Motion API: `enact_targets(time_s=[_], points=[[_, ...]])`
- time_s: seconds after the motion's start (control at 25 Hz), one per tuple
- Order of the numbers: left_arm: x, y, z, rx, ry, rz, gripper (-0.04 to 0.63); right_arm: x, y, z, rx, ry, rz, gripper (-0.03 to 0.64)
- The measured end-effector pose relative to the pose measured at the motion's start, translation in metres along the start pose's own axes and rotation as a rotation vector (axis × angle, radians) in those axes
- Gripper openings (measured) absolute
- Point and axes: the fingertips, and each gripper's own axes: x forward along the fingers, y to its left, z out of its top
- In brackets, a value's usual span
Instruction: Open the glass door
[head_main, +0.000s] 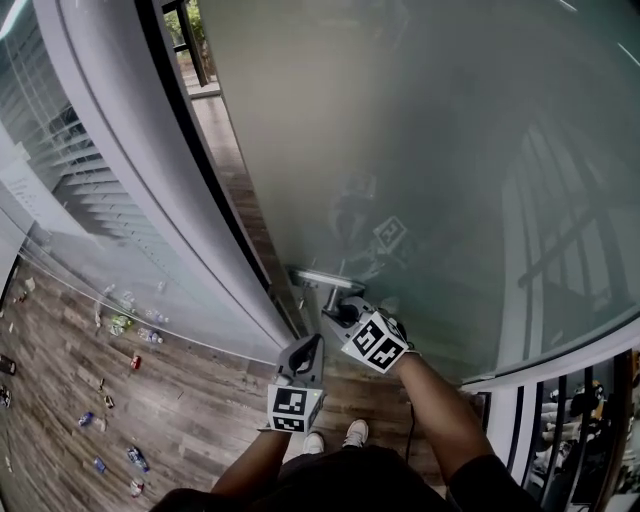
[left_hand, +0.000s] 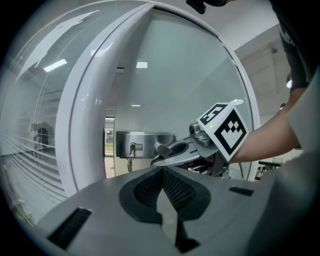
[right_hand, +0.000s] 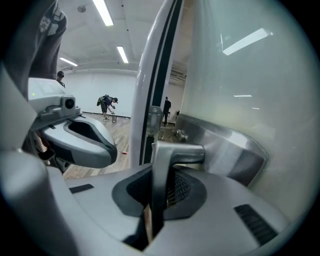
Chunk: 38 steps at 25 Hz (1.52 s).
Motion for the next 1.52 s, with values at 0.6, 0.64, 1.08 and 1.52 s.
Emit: enact_targets(time_s=[0.6,0.64,1.08,1.52], points=[[0.079,-0.006,0.018,-0.011,-0.012,0.093,0.003,0.023,-0.125,-0.016,0.077,0.043,-0.089,0.026],[0.086,-0.008,0.018,-0.016,-0.001,0.086,0.003,0.025,-0.135,-0.018,0.085,0.046,-0.095,0.026],[0.195,0.004,0.046,-0.045,0.003,0.036,0.003,0.035,-0.264,-0.042,0.161,0.080,-0.202,0.020],[0.314,0.032,0.075,-0.080,0.027,-0.037,0.003,0.036,-0.411,-0.076,0.246,0.097,-0.314,0.018]])
